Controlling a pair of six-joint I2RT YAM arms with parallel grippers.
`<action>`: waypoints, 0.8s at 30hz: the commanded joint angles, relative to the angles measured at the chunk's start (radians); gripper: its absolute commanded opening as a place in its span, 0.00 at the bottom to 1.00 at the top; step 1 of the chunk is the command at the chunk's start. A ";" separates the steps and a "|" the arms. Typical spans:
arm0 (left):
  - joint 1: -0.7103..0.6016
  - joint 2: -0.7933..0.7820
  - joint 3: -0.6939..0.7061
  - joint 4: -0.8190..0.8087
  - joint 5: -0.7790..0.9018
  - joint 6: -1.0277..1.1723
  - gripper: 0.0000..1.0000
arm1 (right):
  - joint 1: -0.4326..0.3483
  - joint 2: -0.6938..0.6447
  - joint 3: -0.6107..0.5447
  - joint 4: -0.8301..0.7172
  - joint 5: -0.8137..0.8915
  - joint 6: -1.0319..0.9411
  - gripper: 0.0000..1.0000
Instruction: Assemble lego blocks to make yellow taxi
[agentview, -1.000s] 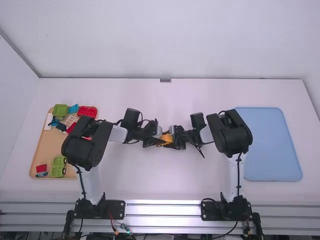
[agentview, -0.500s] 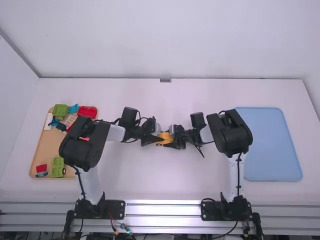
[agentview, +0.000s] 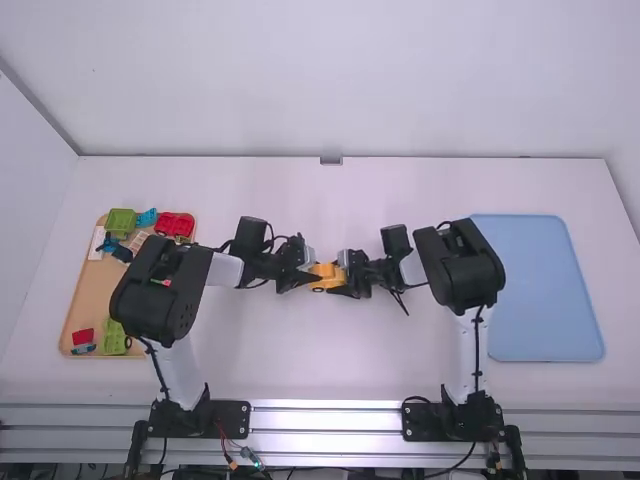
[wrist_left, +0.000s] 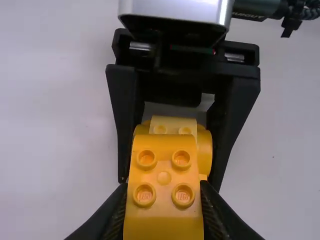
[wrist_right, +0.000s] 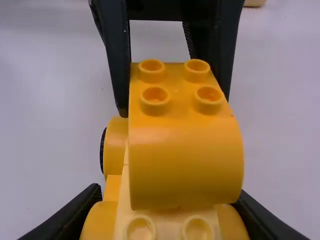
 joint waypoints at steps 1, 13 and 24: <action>-0.007 0.000 -0.040 0.047 -0.010 -0.054 0.02 | 0.001 0.014 -0.002 -0.013 0.039 0.013 0.36; -0.014 0.014 -0.041 0.122 0.059 -0.063 0.02 | 0.001 0.014 -0.002 -0.013 0.035 0.013 0.37; -0.021 0.014 -0.024 0.079 0.022 -0.034 0.02 | 0.001 0.014 -0.001 -0.013 0.017 0.013 0.37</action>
